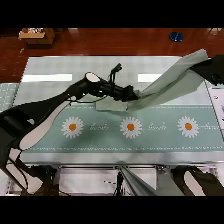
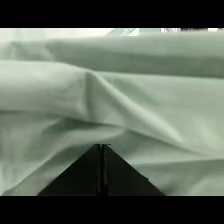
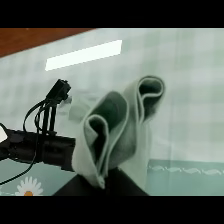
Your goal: Fold the shirts.
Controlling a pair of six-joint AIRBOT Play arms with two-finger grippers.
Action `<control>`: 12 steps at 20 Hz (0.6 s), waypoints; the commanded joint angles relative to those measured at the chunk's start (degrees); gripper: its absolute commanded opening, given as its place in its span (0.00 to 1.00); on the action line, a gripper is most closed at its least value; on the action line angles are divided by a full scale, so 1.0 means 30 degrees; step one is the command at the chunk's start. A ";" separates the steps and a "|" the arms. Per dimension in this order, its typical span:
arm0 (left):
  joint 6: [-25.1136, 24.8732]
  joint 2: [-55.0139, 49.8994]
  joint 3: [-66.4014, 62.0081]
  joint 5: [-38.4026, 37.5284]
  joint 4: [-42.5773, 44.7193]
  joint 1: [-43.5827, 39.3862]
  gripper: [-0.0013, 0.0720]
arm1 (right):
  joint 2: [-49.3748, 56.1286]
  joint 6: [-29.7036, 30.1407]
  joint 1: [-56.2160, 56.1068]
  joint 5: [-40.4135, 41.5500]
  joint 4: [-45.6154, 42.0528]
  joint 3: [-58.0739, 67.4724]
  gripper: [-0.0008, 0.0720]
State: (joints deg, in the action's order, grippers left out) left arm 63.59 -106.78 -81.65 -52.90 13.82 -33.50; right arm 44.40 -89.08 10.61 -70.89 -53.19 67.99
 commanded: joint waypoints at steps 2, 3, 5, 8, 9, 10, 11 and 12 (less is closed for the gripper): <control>-0.0036 -0.0809 -0.0007 0.0933 -0.1217 -0.2193 0.05 | -0.0787 -0.0758 0.0000 -0.0736 -0.1515 0.0015 0.07; -0.0036 -0.0940 -0.0007 0.0976 -0.1217 -0.2681 0.05 | -0.0787 -0.0758 -0.0007 -0.0612 -0.1756 0.0015 0.07; -0.0044 -0.1115 0.0000 0.1151 -0.1413 -0.3242 0.05 | -0.0787 -0.0750 0.0000 -0.0277 -0.1989 0.0015 0.07; -0.0313 -0.0831 0.0000 0.0925 -0.1319 -0.2215 0.04 | -0.0787 -0.0736 -0.0007 -0.0204 -0.2062 0.0015 0.07; -0.0546 -0.0444 0.0000 0.0590 -0.1188 -0.1406 0.04 | -0.0787 -0.0736 -0.0007 -0.0175 -0.2229 0.0015 0.07; -0.0546 0.0124 0.0000 0.0240 -0.0699 -0.0481 0.04 | -0.0787 -0.0736 -0.0007 -0.0131 -0.2375 0.0007 0.07; -0.0539 0.0867 0.0000 -0.0066 0.0087 0.0546 0.04 | -0.0787 -0.0736 -0.0007 -0.0058 -0.2382 0.0007 0.07; -0.0539 0.1894 0.0000 -0.0437 0.1115 0.1734 0.04 | -0.0787 -0.0729 -0.0073 0.0073 -0.2397 0.0007 0.07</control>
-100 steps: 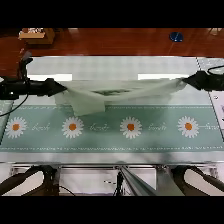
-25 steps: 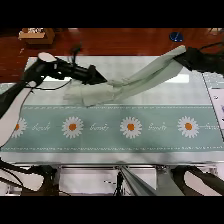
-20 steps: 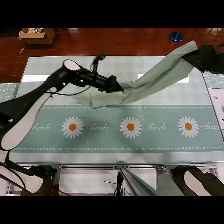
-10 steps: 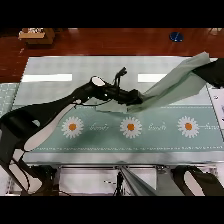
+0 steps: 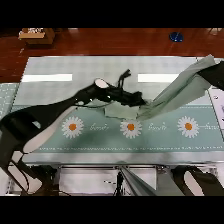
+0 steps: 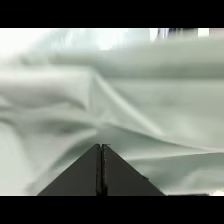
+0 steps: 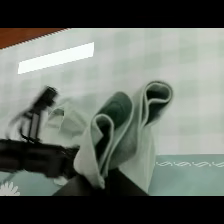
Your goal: Fold the shirts.
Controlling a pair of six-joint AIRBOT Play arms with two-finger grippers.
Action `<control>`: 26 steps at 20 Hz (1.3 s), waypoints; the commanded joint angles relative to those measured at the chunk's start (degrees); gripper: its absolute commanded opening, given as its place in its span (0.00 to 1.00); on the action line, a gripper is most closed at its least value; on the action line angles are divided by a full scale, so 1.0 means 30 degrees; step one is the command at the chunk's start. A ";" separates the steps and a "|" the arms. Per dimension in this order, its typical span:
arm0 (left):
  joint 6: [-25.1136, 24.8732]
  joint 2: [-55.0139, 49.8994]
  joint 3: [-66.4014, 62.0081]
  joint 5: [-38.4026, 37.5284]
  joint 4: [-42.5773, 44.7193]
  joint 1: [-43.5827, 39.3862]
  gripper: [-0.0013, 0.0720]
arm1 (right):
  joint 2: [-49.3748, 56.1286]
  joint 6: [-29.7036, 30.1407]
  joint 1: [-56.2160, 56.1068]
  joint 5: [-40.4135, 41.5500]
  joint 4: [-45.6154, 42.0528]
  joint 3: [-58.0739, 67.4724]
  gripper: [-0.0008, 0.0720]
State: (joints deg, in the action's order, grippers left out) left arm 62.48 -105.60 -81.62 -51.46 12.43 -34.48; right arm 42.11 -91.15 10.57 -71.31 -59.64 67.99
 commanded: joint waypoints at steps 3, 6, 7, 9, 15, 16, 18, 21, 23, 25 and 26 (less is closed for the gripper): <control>-0.0095 0.5034 -0.0007 -0.2302 0.4750 0.5778 0.04 | 0.0415 0.0168 -0.1523 0.1166 -0.0583 -0.0007 0.07; -0.0087 0.8335 -0.0007 -0.3854 0.6550 0.9369 0.04 | 0.2200 0.0102 -0.4277 0.2936 -0.0903 -0.0007 0.07; -0.0095 0.9275 -0.0007 -0.4539 0.6776 1.0557 0.04 | 0.3104 0.0058 -0.5435 0.3905 -0.0896 -0.0007 0.07; -0.0087 1.0724 -0.0007 -0.6164 0.6885 1.2633 0.04 | 0.5144 -0.0087 -0.7708 0.5982 -0.0903 -0.0007 0.07; -0.0095 1.3151 0.0000 -0.9114 0.6885 1.4659 0.04 | 1.1890 -0.0248 -1.3034 1.3253 -0.0809 -0.0007 0.07; -0.0095 1.3194 0.0000 -0.9479 0.6878 1.4447 0.04 | 1.2750 -0.0262 -1.3588 1.4491 -0.0721 -0.0007 0.07; -0.0095 1.3194 0.0138 -0.9959 0.6885 1.3755 0.04 | 1.3959 -0.0437 -1.4287 1.6436 -0.0539 -0.0007 0.07; -0.0277 1.3209 0.1144 -1.0047 0.6885 1.2597 0.04 | 1.4761 -0.1341 -1.4491 1.8323 0.0889 -0.0007 0.07; -0.0670 1.3209 0.2208 -0.9945 0.6885 1.2007 0.04 | 1.4775 -0.1341 -1.4491 1.9016 0.1931 0.0015 0.07; -0.0729 1.3194 0.3388 -0.9828 0.6885 1.1715 0.04 | 1.4666 -0.1311 -1.4557 1.9088 0.3118 0.0211 0.07; -0.0969 1.3202 0.3942 -0.9792 0.6878 1.1679 0.04 | 1.4528 -0.1231 -1.4637 1.9227 0.3096 0.0342 0.07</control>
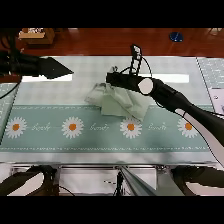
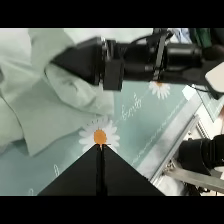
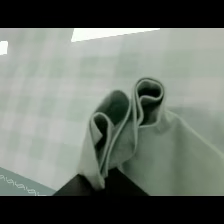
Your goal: Fold the shirts.
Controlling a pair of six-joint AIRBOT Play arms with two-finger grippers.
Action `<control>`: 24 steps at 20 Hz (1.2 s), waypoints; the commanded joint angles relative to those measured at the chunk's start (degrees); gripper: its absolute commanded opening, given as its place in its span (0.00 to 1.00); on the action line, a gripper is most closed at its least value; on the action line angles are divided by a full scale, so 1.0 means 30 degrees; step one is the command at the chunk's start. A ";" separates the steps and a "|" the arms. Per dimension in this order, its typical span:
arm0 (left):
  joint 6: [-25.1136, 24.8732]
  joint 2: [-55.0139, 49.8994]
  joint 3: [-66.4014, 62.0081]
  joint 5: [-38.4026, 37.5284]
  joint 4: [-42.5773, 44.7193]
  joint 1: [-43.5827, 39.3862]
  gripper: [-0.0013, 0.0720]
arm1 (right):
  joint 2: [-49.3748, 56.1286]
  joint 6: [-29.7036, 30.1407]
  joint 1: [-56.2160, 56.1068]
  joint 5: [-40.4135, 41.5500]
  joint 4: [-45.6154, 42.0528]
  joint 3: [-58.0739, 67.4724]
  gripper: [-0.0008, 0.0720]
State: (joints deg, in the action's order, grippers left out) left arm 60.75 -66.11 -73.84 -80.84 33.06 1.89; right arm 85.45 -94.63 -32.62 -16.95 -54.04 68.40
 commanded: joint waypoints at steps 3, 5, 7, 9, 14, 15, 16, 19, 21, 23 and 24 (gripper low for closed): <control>-0.0539 0.0066 0.2229 0.0481 0.0000 -0.0444 0.04 | 0.0015 0.0495 -0.0517 0.1413 0.1188 0.0984 0.07; -0.0539 0.0160 0.2244 0.1195 -0.0007 -0.0437 0.04 | 0.0015 0.0561 -0.0656 0.1282 0.1217 0.1122 0.13; -0.0539 0.0335 0.2244 0.2033 -0.0007 -0.0284 0.04 | 0.0080 0.0641 -0.0940 0.0459 0.1188 0.1122 0.41; -0.0532 0.0481 0.2244 0.2652 -0.0007 0.0000 0.04 | 0.0109 0.1333 -0.1107 -0.0969 0.1129 0.1122 0.57; -0.0525 0.0583 0.2244 0.2790 0.0000 0.1319 0.04 | -0.1217 0.2120 0.0605 -0.5858 -0.1086 0.1129 0.60; -0.0525 0.0641 0.2244 0.2783 0.0000 0.1683 0.04 | -0.1800 0.1953 0.1392 -0.6936 -0.2288 0.1129 0.60; -0.0532 0.0699 0.2244 0.2783 0.0000 0.2018 0.05 | -0.2448 0.1399 0.2419 -0.8284 -0.3810 0.1129 0.60; -0.0532 0.0750 0.2244 0.2769 0.0000 0.2907 0.05 | -0.3847 -0.0073 0.6113 -1.3937 -0.8517 0.1122 0.60; -0.0532 0.0758 0.2244 0.2725 0.0000 0.3133 0.04 | -0.3920 -0.0138 0.8597 -1.7150 -1.0076 0.0678 0.66; -0.0532 0.0758 0.2244 0.2725 0.0000 0.3155 0.05 | -0.3912 0.0211 1.0790 -1.7384 -0.7570 -0.0896 0.71; -0.0532 0.0758 0.2244 0.2732 0.0000 0.3155 0.05 | -0.3912 0.0648 1.1555 -1.6837 -0.5348 -0.1872 0.77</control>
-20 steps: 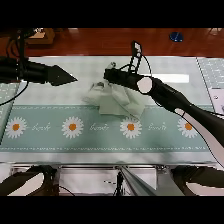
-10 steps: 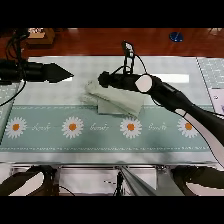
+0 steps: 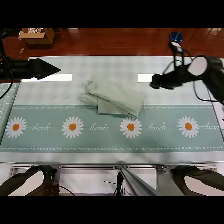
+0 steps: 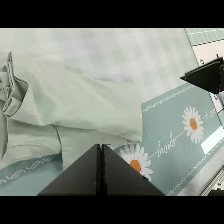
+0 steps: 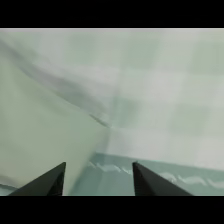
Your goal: Fold the shirts.
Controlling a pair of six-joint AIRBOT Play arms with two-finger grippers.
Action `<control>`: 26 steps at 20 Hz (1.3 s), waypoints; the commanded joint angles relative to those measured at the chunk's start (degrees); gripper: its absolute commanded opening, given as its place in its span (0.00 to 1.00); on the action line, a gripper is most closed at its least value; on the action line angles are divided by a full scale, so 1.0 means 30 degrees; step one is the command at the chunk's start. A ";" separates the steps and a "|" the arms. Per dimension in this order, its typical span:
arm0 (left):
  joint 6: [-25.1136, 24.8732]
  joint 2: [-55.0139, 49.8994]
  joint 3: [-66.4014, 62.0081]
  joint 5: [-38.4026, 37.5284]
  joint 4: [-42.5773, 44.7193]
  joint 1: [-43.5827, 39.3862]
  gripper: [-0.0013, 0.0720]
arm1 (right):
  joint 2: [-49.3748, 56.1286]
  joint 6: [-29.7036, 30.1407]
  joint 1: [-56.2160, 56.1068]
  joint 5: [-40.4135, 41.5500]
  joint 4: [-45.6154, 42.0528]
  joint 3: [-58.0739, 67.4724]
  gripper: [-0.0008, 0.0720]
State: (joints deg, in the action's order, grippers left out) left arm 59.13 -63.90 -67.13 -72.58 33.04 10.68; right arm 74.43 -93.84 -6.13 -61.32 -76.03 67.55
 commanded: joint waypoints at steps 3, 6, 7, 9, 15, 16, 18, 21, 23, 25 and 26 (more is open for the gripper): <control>0.0015 0.0022 0.0007 -0.0029 0.0007 0.0226 0.05 | -0.0240 0.1596 0.3235 0.1392 0.7504 -0.4845 0.77; 0.0015 0.0022 0.0007 -0.0036 0.0007 0.0226 0.05 | 0.0240 0.1712 0.2310 0.4605 1.0666 -0.7104 0.78; 0.0015 0.0022 0.0007 -0.0036 0.0007 0.0226 0.04 | 0.0678 0.2040 0.1814 0.5253 1.1446 -0.7424 0.77; 0.0015 0.0022 0.0007 -0.0080 0.0007 0.0226 0.05 | 0.1705 0.2477 0.0787 0.6135 1.2706 -0.7461 0.78; 0.0007 0.0015 0.0007 -0.0481 0.0007 0.0240 0.05 | 0.3687 0.4328 -0.1486 0.7803 1.7471 -0.7461 0.30; 0.0007 0.0015 0.0007 -0.0481 0.0007 0.0240 0.05 | 0.3643 0.5056 -0.1443 0.7606 1.8229 -0.7410 0.11; 0.0007 0.0015 0.0007 -0.0488 0.0007 0.0240 0.05 | 0.3402 0.7351 -0.0656 0.5858 1.9016 -0.6543 0.07; -0.0015 0.0000 0.0015 -0.0488 0.0015 0.0240 0.05 | 0.1727 0.8444 0.1282 0.2790 1.8389 -0.4211 0.07; -0.0342 -0.0007 0.0022 -0.0488 0.0015 0.0240 0.05 | -0.0146 0.7286 0.2914 0.1690 1.6888 -0.2222 0.07; -0.0342 -0.0007 0.0022 -0.0488 0.0015 0.0240 0.05 | -0.2040 0.4823 0.4707 0.0940 1.4192 -0.0051 0.07; -0.0342 -0.0007 0.0022 -0.0488 0.0015 0.0240 0.05 | -0.2922 0.3555 0.5712 0.0219 1.2626 0.1035 0.07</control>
State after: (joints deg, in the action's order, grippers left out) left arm 58.43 -63.88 -67.09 -74.00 33.06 11.38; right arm 72.14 -75.72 4.47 -55.05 -28.53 62.94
